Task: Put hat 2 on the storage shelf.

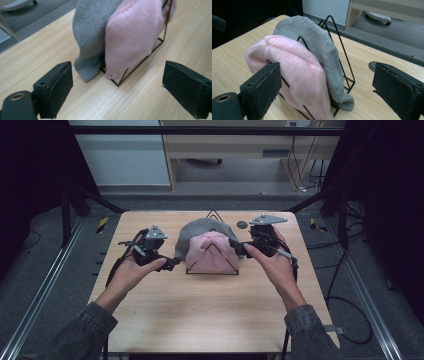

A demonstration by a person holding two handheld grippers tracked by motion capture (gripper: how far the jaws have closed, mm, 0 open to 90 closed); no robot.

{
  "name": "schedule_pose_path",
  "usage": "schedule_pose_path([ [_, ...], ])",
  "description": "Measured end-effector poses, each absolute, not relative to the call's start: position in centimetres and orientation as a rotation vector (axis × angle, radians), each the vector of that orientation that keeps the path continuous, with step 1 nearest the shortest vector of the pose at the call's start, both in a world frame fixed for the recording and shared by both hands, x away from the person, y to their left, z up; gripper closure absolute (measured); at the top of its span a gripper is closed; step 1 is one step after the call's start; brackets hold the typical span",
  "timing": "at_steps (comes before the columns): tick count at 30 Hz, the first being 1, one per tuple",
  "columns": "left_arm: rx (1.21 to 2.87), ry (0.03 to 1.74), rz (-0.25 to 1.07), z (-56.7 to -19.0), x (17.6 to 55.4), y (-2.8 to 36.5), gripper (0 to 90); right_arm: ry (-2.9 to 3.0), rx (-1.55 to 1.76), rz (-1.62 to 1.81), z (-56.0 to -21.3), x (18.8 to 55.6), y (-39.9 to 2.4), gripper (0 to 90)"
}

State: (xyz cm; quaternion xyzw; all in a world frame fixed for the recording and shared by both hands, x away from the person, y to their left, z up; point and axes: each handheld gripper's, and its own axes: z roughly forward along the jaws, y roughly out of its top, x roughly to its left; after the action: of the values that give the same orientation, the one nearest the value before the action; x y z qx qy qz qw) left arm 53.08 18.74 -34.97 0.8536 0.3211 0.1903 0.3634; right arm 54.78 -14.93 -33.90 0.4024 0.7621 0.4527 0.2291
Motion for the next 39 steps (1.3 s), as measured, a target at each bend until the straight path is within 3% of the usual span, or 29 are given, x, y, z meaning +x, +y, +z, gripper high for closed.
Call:
schedule_pose_path([
  [19, 2.241, 0.811, 0.438, -38.5, 49.8, 21.9, 5.3, 2.161, 1.075, 1.151, -37.0, 50.0, -18.8, 7.2],
  [22, 2.249, 0.813, 0.429, -39.1, 49.7, 22.3, 5.2, 2.178, 1.078, 1.127, -37.7, 49.4, -19.4, 11.0],
  [39, 2.291, 0.883, 0.369, -43.0, 49.3, 24.0, 5.2, 2.269, 1.156, 1.045, -43.1, 47.1, -22.0, 10.9],
])
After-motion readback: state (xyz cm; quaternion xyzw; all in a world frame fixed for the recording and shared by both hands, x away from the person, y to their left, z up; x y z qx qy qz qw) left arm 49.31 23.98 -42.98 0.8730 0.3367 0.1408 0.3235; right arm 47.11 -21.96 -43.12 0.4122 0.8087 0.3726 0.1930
